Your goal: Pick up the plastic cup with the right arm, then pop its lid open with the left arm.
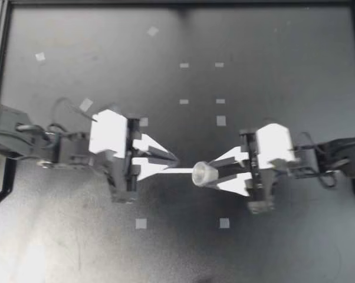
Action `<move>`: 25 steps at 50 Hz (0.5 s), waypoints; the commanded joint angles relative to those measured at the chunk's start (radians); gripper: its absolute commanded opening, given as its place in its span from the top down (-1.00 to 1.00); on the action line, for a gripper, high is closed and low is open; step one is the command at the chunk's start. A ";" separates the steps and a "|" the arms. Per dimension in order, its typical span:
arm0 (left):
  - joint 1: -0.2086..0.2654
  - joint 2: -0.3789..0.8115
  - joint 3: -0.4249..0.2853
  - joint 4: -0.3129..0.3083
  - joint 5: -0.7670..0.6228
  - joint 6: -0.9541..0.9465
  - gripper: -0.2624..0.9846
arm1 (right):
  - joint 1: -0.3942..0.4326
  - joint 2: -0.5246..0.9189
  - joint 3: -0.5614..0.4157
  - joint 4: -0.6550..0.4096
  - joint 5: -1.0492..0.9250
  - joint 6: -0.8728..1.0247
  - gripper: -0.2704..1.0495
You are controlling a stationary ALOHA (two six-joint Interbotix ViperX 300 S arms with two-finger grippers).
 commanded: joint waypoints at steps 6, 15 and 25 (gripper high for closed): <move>0.002 -0.026 0.035 -0.003 -0.135 -0.196 -0.79 | 0.008 -0.072 0.002 -0.092 -0.184 -0.034 0.13; 0.000 0.008 0.012 -0.006 -0.189 -0.552 -0.63 | 0.008 -0.063 -0.017 -0.115 -0.284 -0.163 0.13; -0.040 0.026 -0.017 0.017 -0.302 -0.879 -0.54 | 0.002 -0.066 -0.031 -0.107 -0.328 -0.222 0.13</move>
